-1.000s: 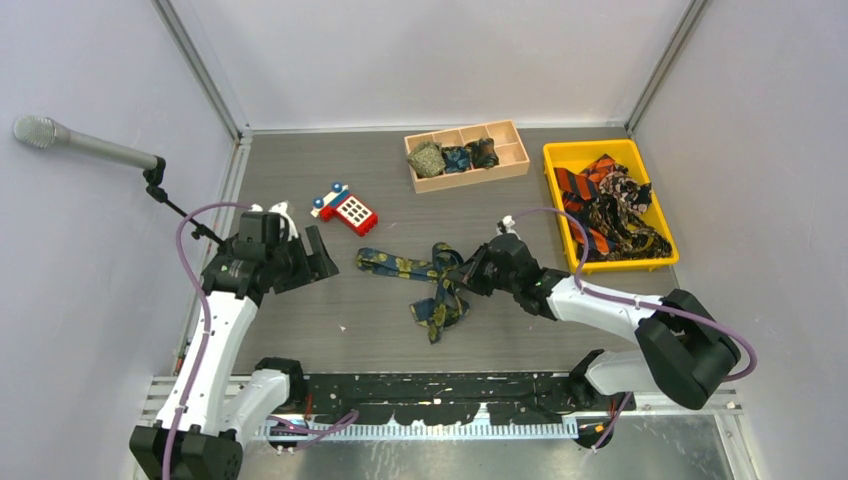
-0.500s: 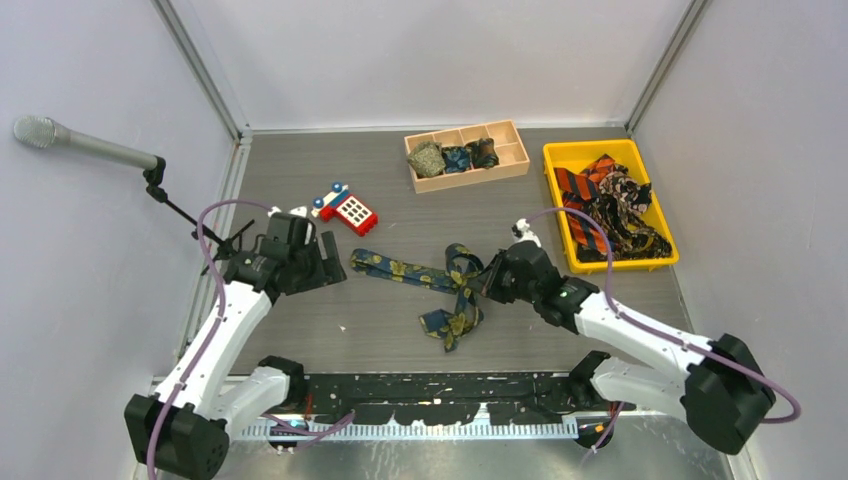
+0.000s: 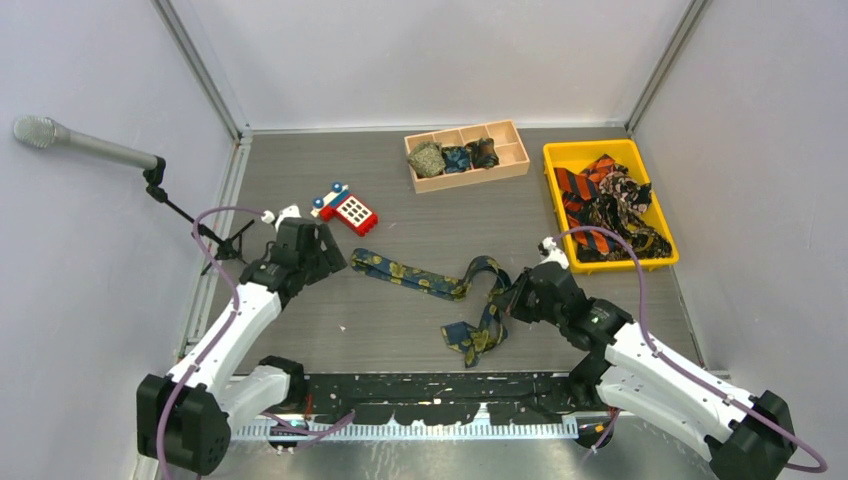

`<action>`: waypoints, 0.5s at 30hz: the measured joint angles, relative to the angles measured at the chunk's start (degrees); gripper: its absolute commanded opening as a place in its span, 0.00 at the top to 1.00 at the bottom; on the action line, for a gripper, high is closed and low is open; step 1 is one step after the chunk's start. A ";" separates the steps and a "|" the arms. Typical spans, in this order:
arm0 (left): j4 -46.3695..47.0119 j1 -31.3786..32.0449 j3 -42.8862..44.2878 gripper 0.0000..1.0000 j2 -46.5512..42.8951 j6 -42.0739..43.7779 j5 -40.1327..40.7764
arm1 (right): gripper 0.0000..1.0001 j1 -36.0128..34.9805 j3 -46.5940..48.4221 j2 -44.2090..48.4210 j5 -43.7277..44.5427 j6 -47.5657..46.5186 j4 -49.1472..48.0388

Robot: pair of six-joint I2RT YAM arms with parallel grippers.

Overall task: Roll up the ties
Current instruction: Place the tie at the center of the board.

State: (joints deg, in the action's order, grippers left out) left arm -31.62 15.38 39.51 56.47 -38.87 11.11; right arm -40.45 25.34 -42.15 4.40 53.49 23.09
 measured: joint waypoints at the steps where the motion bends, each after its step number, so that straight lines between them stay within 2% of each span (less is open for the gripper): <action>1: 1.33 0.00 -0.20 0.19 0.59 -0.09 -0.39 | 0.99 0.00 -0.20 0.52 0.31 0.22 0.66; 15: 12.20 0.00 -2.69 0.19 5.55 1.75 -5.90 | 0.99 0.00 -0.20 3.23 4.81 0.07 4.92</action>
State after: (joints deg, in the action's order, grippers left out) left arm -19.42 15.38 36.82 62.02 -37.12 5.21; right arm -40.45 25.15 -38.92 9.21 53.56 28.01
